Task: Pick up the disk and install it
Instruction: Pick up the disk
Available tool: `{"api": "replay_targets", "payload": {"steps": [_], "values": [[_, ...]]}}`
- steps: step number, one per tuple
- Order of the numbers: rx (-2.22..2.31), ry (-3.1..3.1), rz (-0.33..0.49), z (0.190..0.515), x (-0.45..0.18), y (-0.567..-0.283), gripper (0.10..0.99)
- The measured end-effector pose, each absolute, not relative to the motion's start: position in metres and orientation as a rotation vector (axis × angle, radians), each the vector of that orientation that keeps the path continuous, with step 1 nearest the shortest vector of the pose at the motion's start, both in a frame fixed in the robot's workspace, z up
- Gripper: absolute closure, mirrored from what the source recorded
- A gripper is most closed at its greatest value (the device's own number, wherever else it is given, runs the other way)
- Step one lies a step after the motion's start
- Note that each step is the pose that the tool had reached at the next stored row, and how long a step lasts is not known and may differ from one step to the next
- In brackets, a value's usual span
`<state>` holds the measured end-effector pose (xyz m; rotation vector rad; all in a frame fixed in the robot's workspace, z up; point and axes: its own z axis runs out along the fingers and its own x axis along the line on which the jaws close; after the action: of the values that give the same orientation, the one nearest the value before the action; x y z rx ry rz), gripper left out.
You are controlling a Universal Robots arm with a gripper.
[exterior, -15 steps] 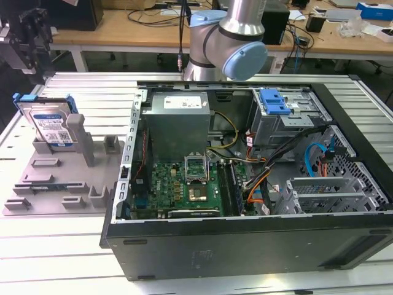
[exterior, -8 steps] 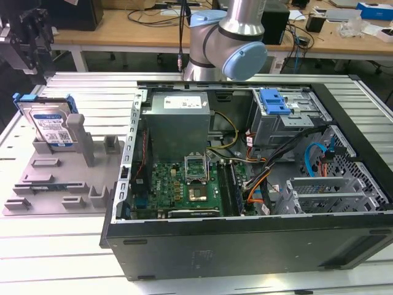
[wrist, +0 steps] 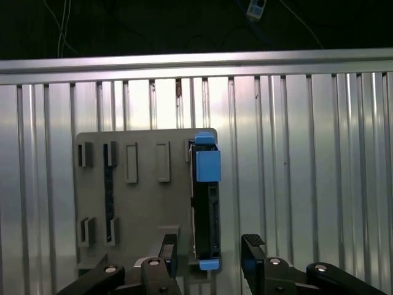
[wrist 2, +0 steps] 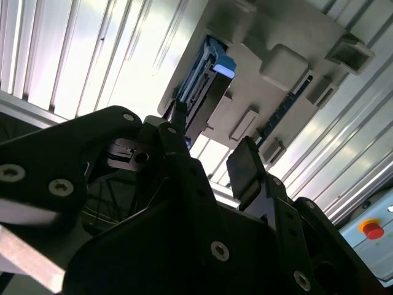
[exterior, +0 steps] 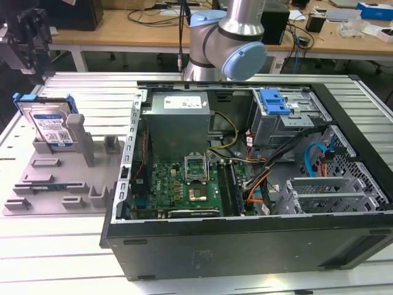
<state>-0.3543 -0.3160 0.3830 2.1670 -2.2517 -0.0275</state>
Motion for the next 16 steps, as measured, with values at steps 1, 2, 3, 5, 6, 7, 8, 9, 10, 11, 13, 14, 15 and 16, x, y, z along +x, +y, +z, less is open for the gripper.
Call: {"api": "replay_targets", "payload": {"steps": [1,2,3,5,6,7,8,9,10,11,13,14,15,16], "values": [[2.167,-2.252,-0.027,0.383,-0.356,-0.315,0.545],[2.167,-2.252,-0.027,0.383,-0.357,-0.314,0.545],[2.167,-2.252,-0.027,0.383,-0.359,-0.312,0.545],[2.168,-2.252,-0.026,0.383,-0.363,-0.308,0.545],[2.168,-2.252,-0.026,0.383,-0.366,-0.306,0.545],[2.168,-2.252,-0.026,0.382,-0.369,-0.305,0.545],[2.167,-2.252,-0.025,0.382,-0.373,-0.305,0.545],[2.168,-2.251,-0.025,0.382,-0.376,-0.305,0.545],[2.168,-2.251,-0.025,0.381,-0.378,-0.305,0.545],[2.168,-2.251,-0.025,0.381,-0.382,-0.305,0.545],[2.169,-2.25,-0.025,0.38,-0.387,-0.305,0.545],[2.17,-2.249,-0.025,0.379,-0.389,-0.304,0.545],[2.172,-2.248,-0.025,0.378,-0.39,-0.304,0.545],[2.176,-2.244,-0.025,0.377,-0.391,-0.304,0.545]]}}
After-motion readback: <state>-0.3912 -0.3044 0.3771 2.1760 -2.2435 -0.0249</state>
